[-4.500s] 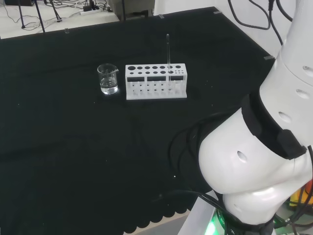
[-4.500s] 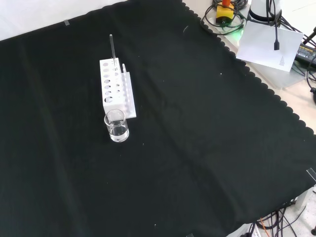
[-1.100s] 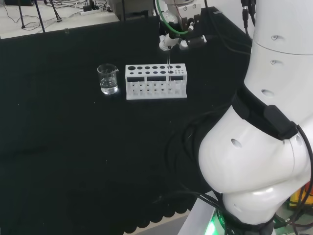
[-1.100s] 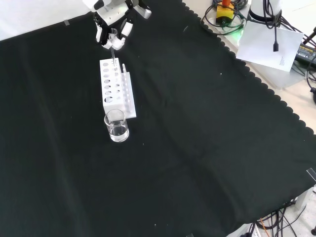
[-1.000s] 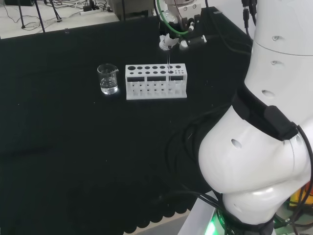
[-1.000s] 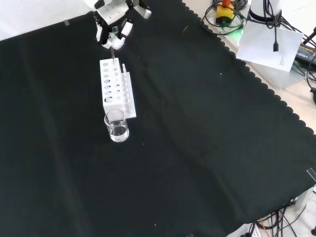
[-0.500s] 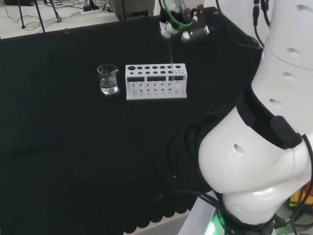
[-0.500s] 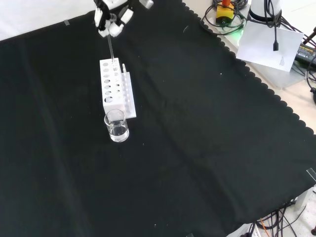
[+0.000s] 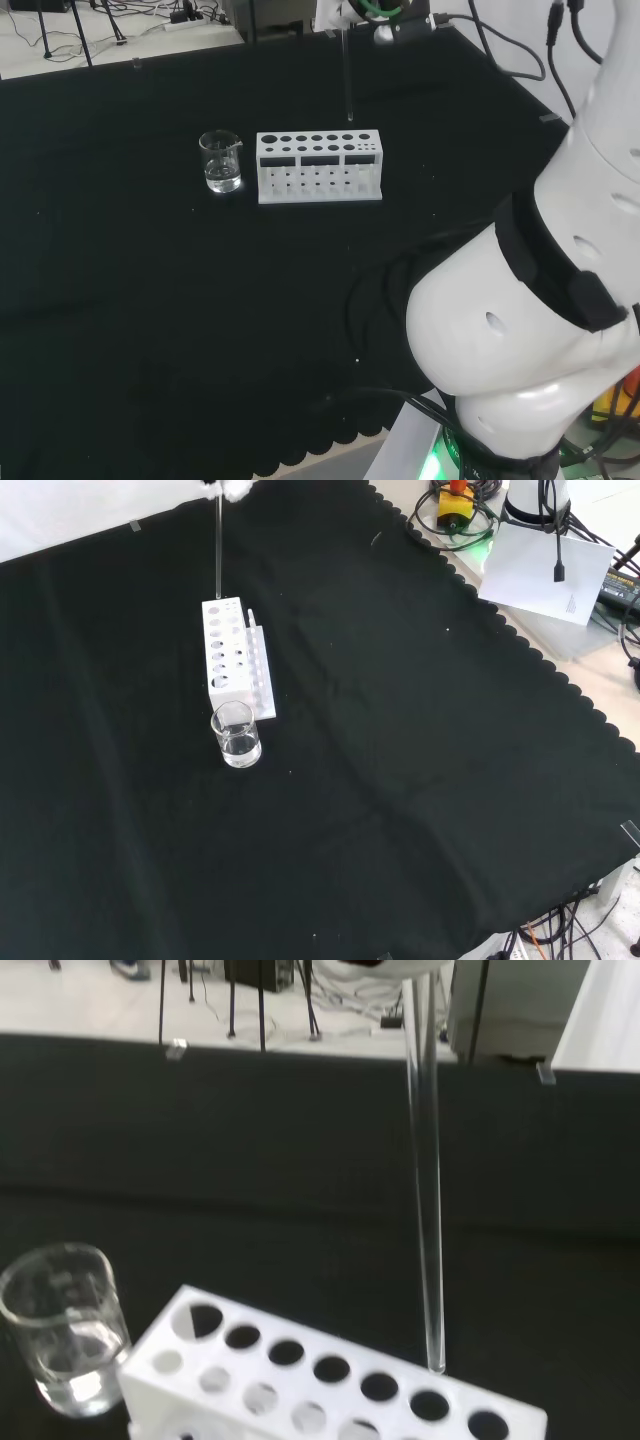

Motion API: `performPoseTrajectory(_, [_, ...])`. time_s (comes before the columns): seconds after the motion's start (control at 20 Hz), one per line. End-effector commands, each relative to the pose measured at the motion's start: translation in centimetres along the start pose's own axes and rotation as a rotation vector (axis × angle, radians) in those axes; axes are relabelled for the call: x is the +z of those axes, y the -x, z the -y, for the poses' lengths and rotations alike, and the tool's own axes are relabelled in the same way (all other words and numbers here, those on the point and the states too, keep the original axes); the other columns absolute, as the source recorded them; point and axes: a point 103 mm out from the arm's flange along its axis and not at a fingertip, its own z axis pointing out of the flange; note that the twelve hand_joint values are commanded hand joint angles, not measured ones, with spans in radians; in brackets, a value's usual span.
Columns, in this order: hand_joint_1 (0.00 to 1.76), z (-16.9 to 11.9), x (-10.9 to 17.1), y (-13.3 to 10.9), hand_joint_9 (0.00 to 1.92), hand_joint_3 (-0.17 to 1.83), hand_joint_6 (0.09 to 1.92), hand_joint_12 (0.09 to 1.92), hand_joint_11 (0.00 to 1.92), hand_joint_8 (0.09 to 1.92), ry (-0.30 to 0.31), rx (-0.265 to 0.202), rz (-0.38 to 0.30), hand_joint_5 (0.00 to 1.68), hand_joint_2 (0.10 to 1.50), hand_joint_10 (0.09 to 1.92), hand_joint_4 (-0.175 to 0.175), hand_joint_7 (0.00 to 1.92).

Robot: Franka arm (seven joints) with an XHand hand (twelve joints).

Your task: Take the glass rod from the white test tube rack.

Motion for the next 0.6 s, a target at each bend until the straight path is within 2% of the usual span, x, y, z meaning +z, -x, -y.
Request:
performPoseTrajectory(0.05, [1.27,1.3,-2.5,-1.4,1.55,0.01,0.76,0.82,1.57,1.31,0.035,-0.005,-0.034,0.94,1.13,1.00,-0.175,0.99])
performPoseTrajectory(0.6, [1.27,2.2,-3.9,-2.6,1.55,0.01,0.76,0.82,1.57,1.31,0.049,-0.028,-0.021,0.94,1.13,1.00,-0.175,0.99])
